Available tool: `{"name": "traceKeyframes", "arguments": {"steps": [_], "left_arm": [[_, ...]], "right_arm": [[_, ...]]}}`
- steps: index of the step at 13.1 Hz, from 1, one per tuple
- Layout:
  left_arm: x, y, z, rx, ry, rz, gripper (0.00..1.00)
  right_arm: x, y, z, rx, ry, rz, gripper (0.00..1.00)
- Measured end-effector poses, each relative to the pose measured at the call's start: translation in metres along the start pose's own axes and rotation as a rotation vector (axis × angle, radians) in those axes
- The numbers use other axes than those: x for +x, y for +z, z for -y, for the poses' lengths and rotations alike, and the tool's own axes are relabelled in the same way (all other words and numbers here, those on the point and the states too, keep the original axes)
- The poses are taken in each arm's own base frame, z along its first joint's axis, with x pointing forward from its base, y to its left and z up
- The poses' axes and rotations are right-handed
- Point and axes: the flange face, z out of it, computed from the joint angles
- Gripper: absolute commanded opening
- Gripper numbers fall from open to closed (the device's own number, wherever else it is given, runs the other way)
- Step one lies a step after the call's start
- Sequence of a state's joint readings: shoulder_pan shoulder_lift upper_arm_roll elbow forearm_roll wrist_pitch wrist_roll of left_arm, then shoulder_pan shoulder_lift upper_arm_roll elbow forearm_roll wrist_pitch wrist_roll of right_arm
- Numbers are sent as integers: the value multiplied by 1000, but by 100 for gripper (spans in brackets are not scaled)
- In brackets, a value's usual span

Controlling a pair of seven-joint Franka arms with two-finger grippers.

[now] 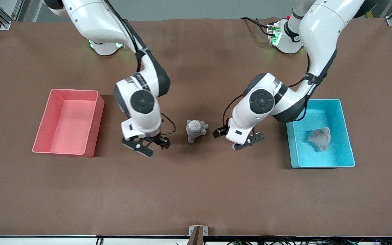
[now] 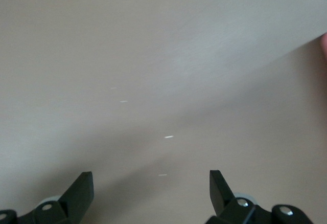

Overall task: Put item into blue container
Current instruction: 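Grasp the white-faced plush with the left gripper while the right gripper withdraws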

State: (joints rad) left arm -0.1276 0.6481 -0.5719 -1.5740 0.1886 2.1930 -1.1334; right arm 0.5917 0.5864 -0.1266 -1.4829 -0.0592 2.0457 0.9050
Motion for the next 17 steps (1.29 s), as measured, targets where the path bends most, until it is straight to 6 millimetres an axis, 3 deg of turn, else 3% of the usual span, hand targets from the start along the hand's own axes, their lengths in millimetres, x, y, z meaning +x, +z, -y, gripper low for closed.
{"name": "traceKeyframes", "arguments": {"steps": [4,8,13,15,17], "left_arm": [[-36,26,-42,-49,-9,-40,100],[-63,64,-62,-70,45,-96,100],[-100,102,-73,-44,109,-99,100],[-102,113,-71,-26,134,-111,100],[-99,121,-68,-10,154,-128,100]], "right_arm": [[77,-39,-109,-36,-183,94,100],[131,-64,-217,-34,-292,156,100],[171,-90,-356,-4,-354,216,100],[179,-96,-393,6,-353,236,100],[180,-98,-408,10,-338,264,100]]}}
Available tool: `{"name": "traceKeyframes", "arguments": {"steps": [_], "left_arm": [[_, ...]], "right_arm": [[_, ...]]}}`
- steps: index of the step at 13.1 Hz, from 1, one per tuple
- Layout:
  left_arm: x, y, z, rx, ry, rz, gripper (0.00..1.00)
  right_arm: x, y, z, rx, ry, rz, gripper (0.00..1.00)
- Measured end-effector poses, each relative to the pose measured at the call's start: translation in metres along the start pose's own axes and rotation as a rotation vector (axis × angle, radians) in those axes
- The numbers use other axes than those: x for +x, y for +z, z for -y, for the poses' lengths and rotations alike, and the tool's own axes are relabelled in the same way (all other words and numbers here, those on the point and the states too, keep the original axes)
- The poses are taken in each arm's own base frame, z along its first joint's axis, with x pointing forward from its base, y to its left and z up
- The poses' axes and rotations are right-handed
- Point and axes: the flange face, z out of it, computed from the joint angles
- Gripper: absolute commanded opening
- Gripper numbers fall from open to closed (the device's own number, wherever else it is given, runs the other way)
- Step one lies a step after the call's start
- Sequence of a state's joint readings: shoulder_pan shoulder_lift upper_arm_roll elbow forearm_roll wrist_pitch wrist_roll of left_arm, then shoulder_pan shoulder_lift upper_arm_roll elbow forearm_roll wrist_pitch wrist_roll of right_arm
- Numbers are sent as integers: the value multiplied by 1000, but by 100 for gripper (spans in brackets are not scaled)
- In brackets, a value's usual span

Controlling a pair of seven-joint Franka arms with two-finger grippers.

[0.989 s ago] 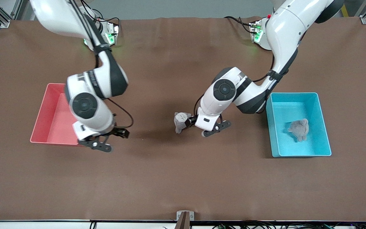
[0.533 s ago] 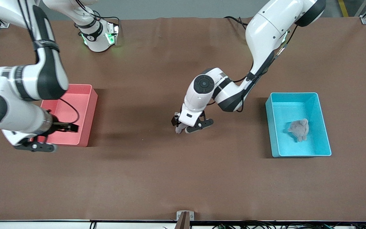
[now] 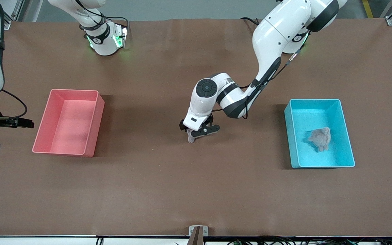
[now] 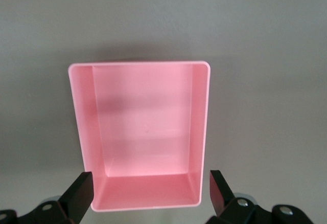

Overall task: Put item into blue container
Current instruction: 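Grasp the white-faced plush with the left gripper while the right gripper withdraws, then carry the white-faced plush into the blue box with the left gripper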

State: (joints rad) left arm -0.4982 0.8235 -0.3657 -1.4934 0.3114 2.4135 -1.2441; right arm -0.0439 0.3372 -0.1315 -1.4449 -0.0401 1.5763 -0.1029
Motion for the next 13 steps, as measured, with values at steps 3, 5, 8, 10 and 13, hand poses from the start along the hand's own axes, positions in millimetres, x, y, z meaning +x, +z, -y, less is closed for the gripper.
{"name": "traceKeyframes", "arguments": {"steps": [3,5,8,10,13], "left_arm": [[2,11,5,17,5,-2,100],[1,20,8,29,13,-2,100],[-3,31,9,35,20,5,77],[-4,32,9,34,22,6,42],[-1,28,7,27,18,1,13]], "right_arm": [[-1,-7,7,2,-12,1,100],[0,-16,10,4,-18,-17,100],[0,-22,26,53,-36,-27,100],[-3,-25,36,56,-51,-11,100],[-19,-38,36,59,-53,-23,100]]}}
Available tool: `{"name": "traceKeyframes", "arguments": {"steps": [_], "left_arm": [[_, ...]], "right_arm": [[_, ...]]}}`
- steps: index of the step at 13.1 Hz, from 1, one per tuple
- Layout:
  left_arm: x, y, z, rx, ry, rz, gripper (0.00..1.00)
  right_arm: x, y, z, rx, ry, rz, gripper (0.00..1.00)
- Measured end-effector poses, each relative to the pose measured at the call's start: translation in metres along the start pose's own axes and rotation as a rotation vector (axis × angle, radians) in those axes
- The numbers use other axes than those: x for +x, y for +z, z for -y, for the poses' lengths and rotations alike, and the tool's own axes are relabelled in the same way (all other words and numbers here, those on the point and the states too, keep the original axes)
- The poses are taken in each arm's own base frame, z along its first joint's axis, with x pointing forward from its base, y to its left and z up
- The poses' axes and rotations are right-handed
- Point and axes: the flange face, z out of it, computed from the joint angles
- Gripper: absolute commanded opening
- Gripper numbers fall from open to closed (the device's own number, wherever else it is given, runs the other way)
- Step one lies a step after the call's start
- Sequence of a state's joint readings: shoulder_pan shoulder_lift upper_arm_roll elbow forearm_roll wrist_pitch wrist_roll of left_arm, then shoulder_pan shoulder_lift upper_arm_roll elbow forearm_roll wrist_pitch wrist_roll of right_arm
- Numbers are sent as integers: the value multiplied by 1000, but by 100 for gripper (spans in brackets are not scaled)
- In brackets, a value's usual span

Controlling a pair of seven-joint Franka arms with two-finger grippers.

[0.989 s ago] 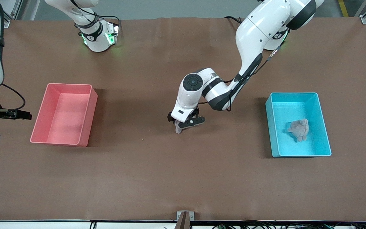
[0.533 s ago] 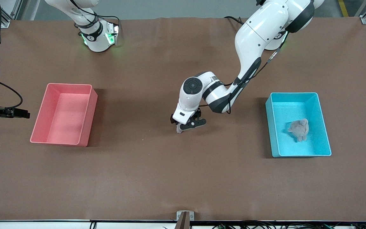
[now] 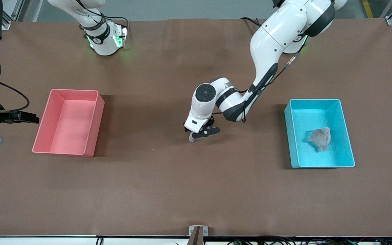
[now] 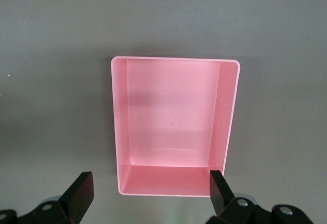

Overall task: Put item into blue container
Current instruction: 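Carry the white-faced plush into the blue box with the left gripper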

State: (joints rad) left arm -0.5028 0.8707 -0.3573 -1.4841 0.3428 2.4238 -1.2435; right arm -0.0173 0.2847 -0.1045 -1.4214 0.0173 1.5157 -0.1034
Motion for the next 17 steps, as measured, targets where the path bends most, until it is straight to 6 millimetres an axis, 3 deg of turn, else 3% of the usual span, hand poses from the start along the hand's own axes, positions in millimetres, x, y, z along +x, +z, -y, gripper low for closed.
{"name": "traceKeyframes", "arguments": {"steps": [1,4,6,8,10,12,13,17], "left_arm": [[2,-2,-1,-4,-3,-3,8],[15,-12,0,-18,-20,-18,6],[35,-29,5,-19,-47,-32,6],[64,-68,20,29,-100,-32,6],[91,-125,42,56,-139,-33,6],[115,-177,80,65,-122,0,6],[126,-195,108,87,-99,19,6],[156,-233,228,149,-18,61,8]], "right_arm": [[-8,-5,-1,2,1,-8,100],[-36,-16,-2,6,2,-57,100],[-55,-16,-3,3,-1,-78,100],[-70,-15,0,-3,-8,-92,100],[-79,-18,2,-4,-12,-101,100],[-85,-25,2,-4,-14,-115,100],[-87,-28,3,-4,-14,-120,100],[-93,-35,2,-22,-17,-134,100]]}}
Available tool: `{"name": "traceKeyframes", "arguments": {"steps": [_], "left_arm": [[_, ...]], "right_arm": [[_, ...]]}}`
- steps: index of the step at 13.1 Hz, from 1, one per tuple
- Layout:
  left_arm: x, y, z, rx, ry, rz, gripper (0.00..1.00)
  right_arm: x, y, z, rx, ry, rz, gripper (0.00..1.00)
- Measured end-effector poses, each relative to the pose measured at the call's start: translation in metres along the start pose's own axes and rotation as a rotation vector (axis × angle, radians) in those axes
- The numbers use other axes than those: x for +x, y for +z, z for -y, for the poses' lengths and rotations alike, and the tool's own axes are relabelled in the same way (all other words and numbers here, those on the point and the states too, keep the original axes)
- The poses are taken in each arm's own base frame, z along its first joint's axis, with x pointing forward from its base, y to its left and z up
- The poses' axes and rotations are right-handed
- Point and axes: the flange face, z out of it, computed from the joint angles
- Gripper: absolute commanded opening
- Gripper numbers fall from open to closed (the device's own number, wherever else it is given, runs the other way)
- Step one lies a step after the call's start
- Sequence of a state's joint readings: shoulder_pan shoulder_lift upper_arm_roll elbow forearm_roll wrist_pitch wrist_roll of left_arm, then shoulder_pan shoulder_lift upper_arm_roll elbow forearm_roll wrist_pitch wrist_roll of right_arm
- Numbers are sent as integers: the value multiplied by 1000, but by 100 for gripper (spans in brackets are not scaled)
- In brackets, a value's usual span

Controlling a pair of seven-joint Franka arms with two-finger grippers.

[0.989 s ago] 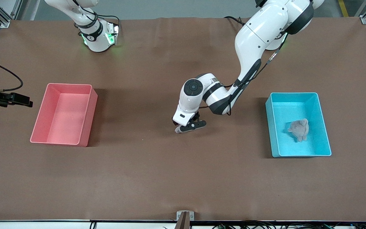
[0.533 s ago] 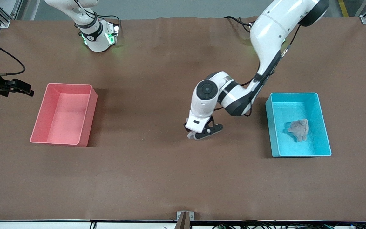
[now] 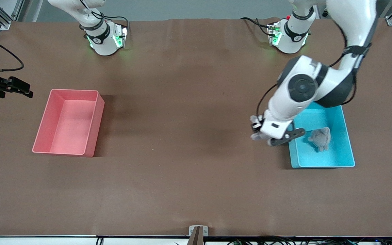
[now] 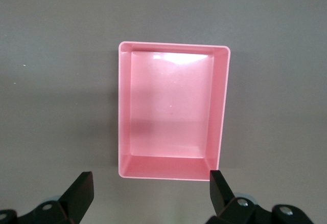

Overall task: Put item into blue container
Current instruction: 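Carry the white-faced plush into the blue box with the left gripper, then open the left gripper to drop the plush and lift it away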

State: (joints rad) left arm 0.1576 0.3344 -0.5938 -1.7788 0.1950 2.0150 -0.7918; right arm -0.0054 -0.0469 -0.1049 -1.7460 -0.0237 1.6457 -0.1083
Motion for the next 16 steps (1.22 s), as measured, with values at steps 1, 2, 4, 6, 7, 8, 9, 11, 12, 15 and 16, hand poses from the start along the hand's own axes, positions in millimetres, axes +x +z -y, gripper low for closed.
{"name": "traceKeyframes", "arguments": {"steps": [1,2,4,6,7,8,9,11,12,15,16], "left_arm": [[5,0,29,12,26,8,8],[11,3,57,23,50,18,8],[20,15,109,40,92,50,9],[30,29,151,46,126,84,9],[34,35,168,46,131,98,9],[36,42,180,44,134,112,10],[38,49,190,40,137,128,11],[42,67,203,34,150,147,12],[46,77,207,36,160,141,12],[55,116,208,32,209,131,15],[57,129,209,34,221,135,16]], "right_arm": [[0,-1,-1,-6,-1,-3,100],[0,-1,-1,-10,0,-6,100],[-2,-6,-2,-11,1,-16,100],[-8,-15,-4,-9,5,-27,100],[-12,-18,-5,-4,8,-28,100],[-15,-21,-6,4,12,-27,100],[-18,-23,-8,9,17,-26,100],[-21,-26,-10,15,22,-26,100],[-23,-27,-10,17,22,-24,100],[-23,-26,-9,27,23,-17,100],[-24,-25,-8,30,22,-13,100]]}}
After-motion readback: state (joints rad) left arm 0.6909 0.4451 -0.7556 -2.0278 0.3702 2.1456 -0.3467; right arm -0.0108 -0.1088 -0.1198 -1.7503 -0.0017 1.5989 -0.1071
